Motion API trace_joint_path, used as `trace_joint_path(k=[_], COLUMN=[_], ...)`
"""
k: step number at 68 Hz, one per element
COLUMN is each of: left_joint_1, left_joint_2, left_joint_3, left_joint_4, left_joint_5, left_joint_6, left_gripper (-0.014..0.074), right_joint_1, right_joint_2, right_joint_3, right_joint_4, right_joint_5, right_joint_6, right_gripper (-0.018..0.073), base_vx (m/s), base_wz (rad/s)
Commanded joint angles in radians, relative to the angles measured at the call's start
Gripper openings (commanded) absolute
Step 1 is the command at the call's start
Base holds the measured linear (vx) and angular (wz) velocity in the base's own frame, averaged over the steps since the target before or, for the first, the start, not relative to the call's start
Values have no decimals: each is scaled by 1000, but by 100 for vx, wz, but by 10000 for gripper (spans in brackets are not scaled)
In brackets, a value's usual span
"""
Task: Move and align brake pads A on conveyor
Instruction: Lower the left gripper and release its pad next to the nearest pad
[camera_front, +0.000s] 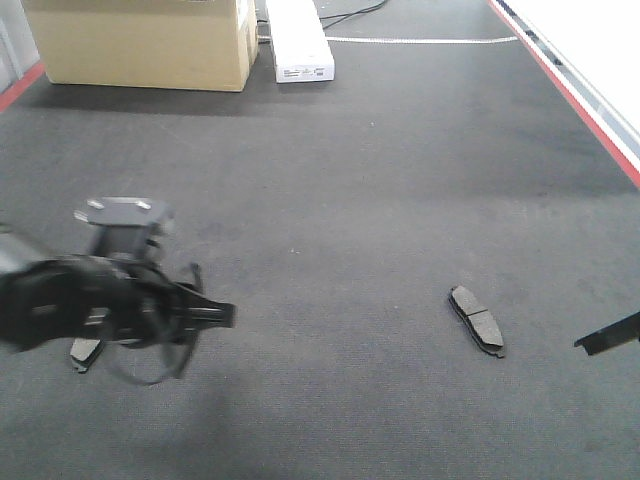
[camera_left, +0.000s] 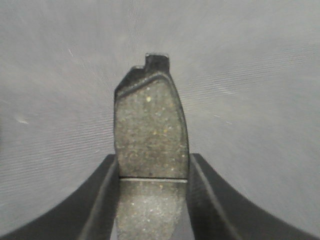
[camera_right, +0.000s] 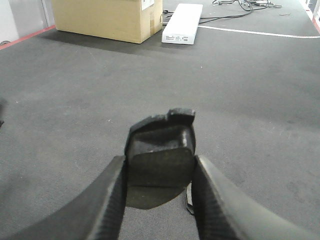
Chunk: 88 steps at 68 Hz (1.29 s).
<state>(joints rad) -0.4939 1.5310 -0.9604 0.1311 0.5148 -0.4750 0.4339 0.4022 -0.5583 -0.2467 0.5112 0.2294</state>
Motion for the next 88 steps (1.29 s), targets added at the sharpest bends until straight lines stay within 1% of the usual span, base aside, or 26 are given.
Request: trace_joint_path(k=[1,11,19,28,37,43,48,54,60,73,88], left_joint_1=[-3,-3,4,15,37,52,58,58,51,33,-32], left_joint_2=[48,163,223,272,309,319,315,291,247,76,-130], left_joint_3=[-71,-149,-194,-233,-246,-251,-251,-251,-251,-251,-249], left_joint_4=[-2,-2,-2,-4,-4,-2,-2,-2,-6,-6,-2], left_joint_5=[-72,-45,-44,-27,4,28,28,23,31,78,184], left_joint_6=[-34,-34,-34,-40,-40,-40,-38,-26,15,64,143], left_gripper=[24,55,101,189,314,381,412,422,421,418,418], right_joint_1=[-4,-4,-4,-4,-4,-4,-4,-4,-4,-4,-4], right_joint_2=[6,6,6,6,6,6,6,6,6,6,6], right_joint_3=[-29,-29,-29,-29,-29,-29,-29,-29,-29,-29,-29], right_joint_4=[-18,-18,-18,-18,-18,-18,-18,-18,-18,-18,-18], right_joint_5=[-93,-94,-94,-94,-93,-93,-93,-93,-93,-93,-93], right_joint_6=[-5,-5,-5,-5,-5,-5,-5,-5,-5,-5,-5], right_gripper=[-4,-4,-4,-4,-4,-4,-4,-4,-4,-4,-4], base_vx=[0,0,0,0,0,0,0,0,0,0,0], base_wz=[0,0,0,0,0,0,0,0,0,0,0])
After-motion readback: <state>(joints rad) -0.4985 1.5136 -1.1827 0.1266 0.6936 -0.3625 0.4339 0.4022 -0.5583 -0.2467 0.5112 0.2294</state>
